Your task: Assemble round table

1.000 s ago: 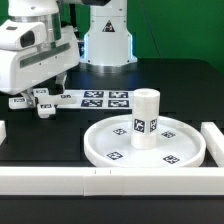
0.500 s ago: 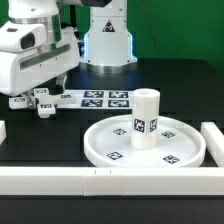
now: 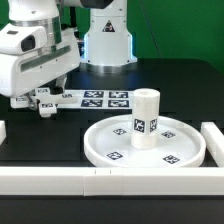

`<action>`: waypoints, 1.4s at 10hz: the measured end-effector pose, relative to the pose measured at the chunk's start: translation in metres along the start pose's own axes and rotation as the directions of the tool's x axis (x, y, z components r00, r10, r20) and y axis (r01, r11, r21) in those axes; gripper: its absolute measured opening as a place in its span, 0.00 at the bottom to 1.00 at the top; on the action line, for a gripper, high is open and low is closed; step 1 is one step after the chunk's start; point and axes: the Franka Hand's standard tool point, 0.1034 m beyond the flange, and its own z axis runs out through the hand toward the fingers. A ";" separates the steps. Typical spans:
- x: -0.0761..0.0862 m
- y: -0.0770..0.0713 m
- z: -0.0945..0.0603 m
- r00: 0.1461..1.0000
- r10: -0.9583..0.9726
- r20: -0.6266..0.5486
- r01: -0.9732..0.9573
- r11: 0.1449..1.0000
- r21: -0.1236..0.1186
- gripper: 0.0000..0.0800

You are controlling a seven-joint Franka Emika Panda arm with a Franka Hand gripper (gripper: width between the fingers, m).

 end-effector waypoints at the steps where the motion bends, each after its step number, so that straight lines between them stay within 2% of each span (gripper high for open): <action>1: 0.000 0.000 0.000 1.000 0.000 0.000 0.000 1.000 0.000 0.67; 2: 0.000 0.002 0.000 1.000 0.000 0.000 0.000 1.000 -0.002 0.56; 5: 0.001 0.003 -0.004 1.000 0.017 0.000 -0.017 1.000 0.002 0.56; 6: 0.005 0.001 -0.012 0.998 0.064 0.002 -0.064 0.998 0.016 0.56; 7: 0.018 -0.004 -0.028 0.990 0.142 0.005 -0.142 0.990 0.022 0.56; 8: 0.037 -0.012 -0.048 0.985 0.171 -0.003 -0.171 0.985 -0.002 0.56; 10: 0.071 -0.037 -0.073 0.937 0.348 0.039 -0.350 0.936 0.043 0.56; 11: 0.103 -0.046 -0.095 0.923 0.381 0.052 -0.383 0.923 0.045 0.56; 13: 0.154 -0.038 -0.120 0.898 0.434 0.074 -0.438 0.897 0.052 0.56; 14: 0.175 -0.029 -0.127 0.895 0.440 0.064 -0.443 0.895 0.040 0.56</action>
Offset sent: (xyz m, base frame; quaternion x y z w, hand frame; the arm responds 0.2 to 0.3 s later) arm 0.0033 -0.0045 0.0005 0.0049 0.0017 -0.0052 1.0000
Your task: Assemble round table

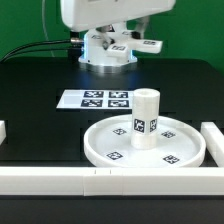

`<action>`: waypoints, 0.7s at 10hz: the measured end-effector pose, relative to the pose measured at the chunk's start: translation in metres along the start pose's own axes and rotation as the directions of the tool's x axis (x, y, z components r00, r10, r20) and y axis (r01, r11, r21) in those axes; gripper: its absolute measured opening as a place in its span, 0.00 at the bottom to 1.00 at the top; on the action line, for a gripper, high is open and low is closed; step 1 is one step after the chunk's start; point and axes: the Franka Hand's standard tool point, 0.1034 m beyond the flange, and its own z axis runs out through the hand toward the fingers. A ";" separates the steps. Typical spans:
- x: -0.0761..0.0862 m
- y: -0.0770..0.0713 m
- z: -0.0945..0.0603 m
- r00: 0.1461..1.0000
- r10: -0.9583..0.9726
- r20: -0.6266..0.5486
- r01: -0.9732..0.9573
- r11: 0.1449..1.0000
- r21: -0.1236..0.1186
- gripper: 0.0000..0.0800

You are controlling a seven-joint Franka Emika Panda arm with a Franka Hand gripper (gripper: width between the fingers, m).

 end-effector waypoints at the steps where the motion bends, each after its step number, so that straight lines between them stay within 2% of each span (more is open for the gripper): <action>1: -0.004 0.001 0.004 1.000 -0.017 -0.001 0.017 1.000 0.002 0.56; 4: -0.006 0.001 0.007 1.000 -0.015 0.006 0.015 1.000 0.006 0.56; 5: -0.001 -0.003 0.007 0.998 -0.062 0.020 0.062 0.998 0.021 0.56; 6: 0.022 -0.007 -0.004 0.992 -0.124 0.013 0.124 0.992 0.033 0.56; 7: 0.044 -0.009 -0.013 0.984 -0.176 -0.001 0.176 0.984 0.034 0.56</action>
Offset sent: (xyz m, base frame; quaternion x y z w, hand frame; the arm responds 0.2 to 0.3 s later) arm 0.0000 0.0000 0.0000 0.0000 0.0000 0.0000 1.0000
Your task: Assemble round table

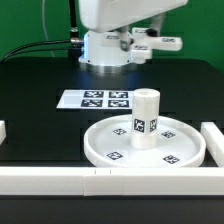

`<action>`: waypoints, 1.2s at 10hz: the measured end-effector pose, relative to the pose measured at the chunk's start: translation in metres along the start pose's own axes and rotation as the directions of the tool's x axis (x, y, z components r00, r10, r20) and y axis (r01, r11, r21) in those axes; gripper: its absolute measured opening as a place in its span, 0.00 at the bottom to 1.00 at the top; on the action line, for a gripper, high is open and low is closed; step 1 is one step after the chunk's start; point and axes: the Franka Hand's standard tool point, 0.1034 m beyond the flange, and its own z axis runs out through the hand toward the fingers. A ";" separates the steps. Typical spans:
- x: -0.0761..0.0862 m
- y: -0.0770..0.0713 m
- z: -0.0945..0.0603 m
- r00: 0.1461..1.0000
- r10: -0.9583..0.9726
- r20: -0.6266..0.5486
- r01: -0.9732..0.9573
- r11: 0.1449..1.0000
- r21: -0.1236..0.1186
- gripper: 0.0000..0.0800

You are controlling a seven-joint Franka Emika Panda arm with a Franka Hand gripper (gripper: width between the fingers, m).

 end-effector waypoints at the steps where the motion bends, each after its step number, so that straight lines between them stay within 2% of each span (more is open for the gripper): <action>1: 0.008 0.001 -0.005 1.000 -0.008 -0.012 0.008 1.000 -0.007 0.56; 4: 0.005 0.001 -0.001 1.000 -0.005 -0.005 0.005 1.000 -0.003 0.56; 5: 0.005 0.003 0.002 0.999 -0.036 -0.032 0.036 0.999 0.005 0.56; 6: 0.001 0.006 0.010 0.996 -0.049 -0.073 0.051 0.998 0.032 0.56; 7: 0.007 0.007 0.012 0.996 -0.055 -0.070 0.057 0.998 0.038 0.56; 8: 0.019 0.010 0.012 0.991 -0.105 -0.080 0.108 0.994 0.033 0.56; 9: 0.025 0.014 0.012 0.988 -0.127 -0.087 0.130 0.991 0.029 0.56; 12: 0.023 0.014 0.014 0.989 -0.119 -0.084 0.122 0.992 0.032 0.56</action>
Offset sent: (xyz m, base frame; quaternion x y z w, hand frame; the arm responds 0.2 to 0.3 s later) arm 0.0000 0.0000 0.0000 0.0000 0.0000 0.0000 1.0000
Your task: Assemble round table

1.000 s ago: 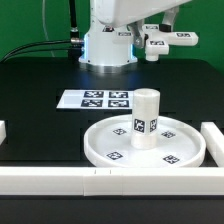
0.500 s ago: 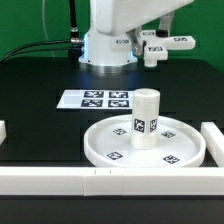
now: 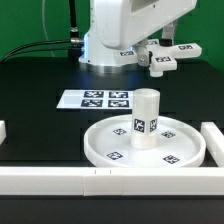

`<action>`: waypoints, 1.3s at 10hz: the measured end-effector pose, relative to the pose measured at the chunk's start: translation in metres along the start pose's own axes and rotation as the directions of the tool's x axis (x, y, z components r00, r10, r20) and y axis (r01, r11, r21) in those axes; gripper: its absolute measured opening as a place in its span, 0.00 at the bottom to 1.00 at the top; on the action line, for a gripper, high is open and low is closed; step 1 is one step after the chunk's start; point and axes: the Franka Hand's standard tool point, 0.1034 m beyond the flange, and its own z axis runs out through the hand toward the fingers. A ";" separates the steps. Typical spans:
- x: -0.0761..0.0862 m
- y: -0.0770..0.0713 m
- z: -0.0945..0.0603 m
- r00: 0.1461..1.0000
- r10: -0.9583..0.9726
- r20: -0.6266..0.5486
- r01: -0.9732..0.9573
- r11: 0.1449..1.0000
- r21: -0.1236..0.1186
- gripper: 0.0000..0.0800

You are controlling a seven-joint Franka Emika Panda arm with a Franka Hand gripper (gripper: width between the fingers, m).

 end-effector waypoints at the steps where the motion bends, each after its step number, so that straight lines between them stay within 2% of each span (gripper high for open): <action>1: 0.000 0.004 0.000 0.998 -0.055 -0.010 0.054 0.998 -0.011 0.56; 2: 0.000 0.014 0.001 0.991 -0.128 -0.026 0.127 0.991 -0.035 0.56; 3: 0.000 0.021 0.004 0.987 -0.159 -0.027 0.158 0.987 -0.033 0.56; 4: 0.004 0.029 0.003 0.974 -0.225 -0.035 0.223 0.973 -0.054 0.56; 5: 0.005 0.031 0.003 0.971 -0.237 -0.040 0.234 0.970 -0.069 0.56; 9: 0.004 0.031 0.005 0.973 -0.228 -0.039 0.225 0.972 -0.065 0.56; 10: 0.003 0.036 0.003 0.949 -0.313 -0.044 0.306 0.945 -0.114 0.56; 11: 0.001 0.037 0.004 0.939 -0.342 -0.043 0.333 0.932 -0.144 0.56; 13: -0.004 0.038 0.007 0.933 -0.356 -0.041 0.347 0.925 -0.154 0.56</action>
Offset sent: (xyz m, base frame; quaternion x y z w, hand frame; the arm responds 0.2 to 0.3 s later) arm 0.0369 -0.0031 -0.0016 -0.0158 0.0663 -0.1477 0.9867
